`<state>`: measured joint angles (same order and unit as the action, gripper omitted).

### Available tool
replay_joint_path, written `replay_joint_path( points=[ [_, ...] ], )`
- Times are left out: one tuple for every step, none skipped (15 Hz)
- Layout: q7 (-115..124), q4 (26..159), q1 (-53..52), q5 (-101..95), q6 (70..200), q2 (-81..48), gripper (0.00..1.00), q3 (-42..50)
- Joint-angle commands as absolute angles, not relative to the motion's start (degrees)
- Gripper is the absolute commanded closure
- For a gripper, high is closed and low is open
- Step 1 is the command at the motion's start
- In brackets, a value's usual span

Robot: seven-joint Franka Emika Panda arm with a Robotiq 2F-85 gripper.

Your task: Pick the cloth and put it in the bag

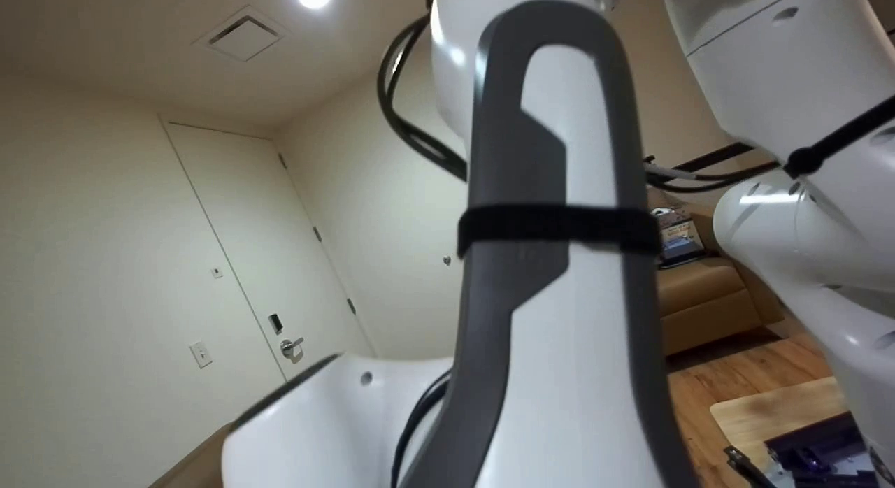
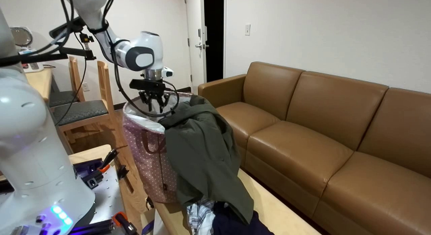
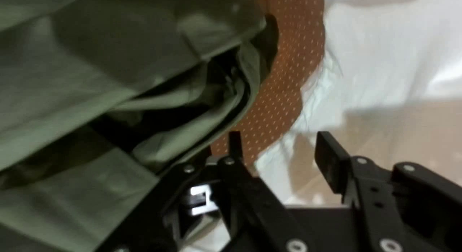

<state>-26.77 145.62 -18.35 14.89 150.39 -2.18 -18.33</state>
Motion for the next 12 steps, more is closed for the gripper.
replay_joint_path(
  points=[
    [-21.2, 153.5, -19.1, 16.5, 155.0, 11.5, 0.14, -19.2],
    [-20.0, 155.3, -19.7, 17.2, 156.0, 14.8, 0.08, -18.5],
    [-18.2, 157.3, -20.3, 16.8, 157.1, 18.0, 0.02, -17.7],
    [-17.9, 159.8, -21.0, 18.3, 157.8, 21.3, 0.01, -16.0],
    [-17.5, 162.2, -21.9, 19.5, 158.5, 24.6, 0.0, -14.0],
    [-18.2, 164.6, -22.8, 21.1, 158.9, 27.4, 0.0, -11.0],
    [-17.4, 164.3, -22.3, 20.6, 158.7, 28.0, 0.0, -8.8],
    [-20.3, 160.6, -17.3, 22.9, 157.0, 25.9, 0.0, -9.6],
    [-20.5, 161.3, -16.7, 23.9, 157.5, 26.9, 0.0, -7.5],
    [-21.8, 161.1, -15.1, 25.5, 157.8, 26.6, 0.0, -5.0],
    [-22.7, 160.6, -14.0, 27.4, 158.9, 25.4, 0.0, -3.1],
    [-23.6, 160.4, -12.6, 29.2, 160.1, 23.9, 0.0, -1.3]
  ],
)
